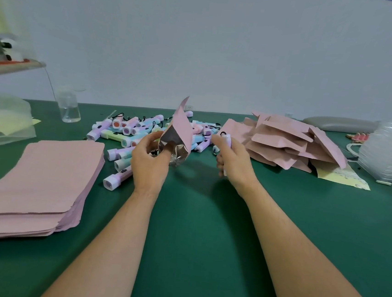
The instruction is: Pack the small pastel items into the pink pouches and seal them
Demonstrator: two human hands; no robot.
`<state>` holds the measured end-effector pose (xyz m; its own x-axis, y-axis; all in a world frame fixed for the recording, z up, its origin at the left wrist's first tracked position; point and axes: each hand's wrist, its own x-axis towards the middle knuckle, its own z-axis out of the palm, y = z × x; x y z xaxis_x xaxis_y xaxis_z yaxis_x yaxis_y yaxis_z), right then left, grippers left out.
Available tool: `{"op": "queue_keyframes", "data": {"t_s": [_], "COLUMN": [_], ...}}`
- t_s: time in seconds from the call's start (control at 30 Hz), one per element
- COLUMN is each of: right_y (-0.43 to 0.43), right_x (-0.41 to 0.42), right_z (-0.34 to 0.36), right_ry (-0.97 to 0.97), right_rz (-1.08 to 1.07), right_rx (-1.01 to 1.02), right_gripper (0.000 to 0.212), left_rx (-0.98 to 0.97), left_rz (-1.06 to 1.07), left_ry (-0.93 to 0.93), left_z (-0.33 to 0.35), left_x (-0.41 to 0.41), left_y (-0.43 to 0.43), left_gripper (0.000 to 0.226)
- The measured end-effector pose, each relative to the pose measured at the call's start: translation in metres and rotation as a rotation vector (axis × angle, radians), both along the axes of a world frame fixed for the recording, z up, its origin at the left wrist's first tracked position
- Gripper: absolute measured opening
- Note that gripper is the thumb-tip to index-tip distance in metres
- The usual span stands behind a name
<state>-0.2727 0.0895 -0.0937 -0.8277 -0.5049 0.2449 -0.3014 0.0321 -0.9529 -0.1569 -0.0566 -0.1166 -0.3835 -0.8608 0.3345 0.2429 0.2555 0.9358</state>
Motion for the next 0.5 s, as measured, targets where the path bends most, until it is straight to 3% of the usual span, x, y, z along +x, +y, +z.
{"op": "queue_keyframes", "data": {"t_s": [0.07,0.2,0.3,0.43,0.5], "right_y": [-0.001,-0.004,-0.005,-0.004,-0.006], "right_x": [0.001,0.006,0.008,0.020,0.033], "right_z": [-0.001,-0.007,-0.001,0.008,0.010], "right_ry": [-0.112,0.140,0.297,0.339,0.507], "right_rz": [0.103,0.066,0.042,-0.002,0.009], "right_rx": [0.007,0.116,0.061,-0.068,-0.084], "right_gripper": [0.045,0.038,0.042,0.038,0.033], "left_rx": [0.027,0.107,0.148,0.166,0.136], "left_rz": [0.021,0.025,0.006,-0.021,-0.004], "left_ry": [0.019,0.070,0.120,0.147,0.132], "left_z": [-0.001,0.002,0.007,0.009,0.006], "left_x": [-0.001,0.000,0.002,0.004,0.003], "left_y": [0.000,0.002,0.005,0.005,0.003], "left_gripper": [0.030,0.028,0.039,0.051,0.048]}}
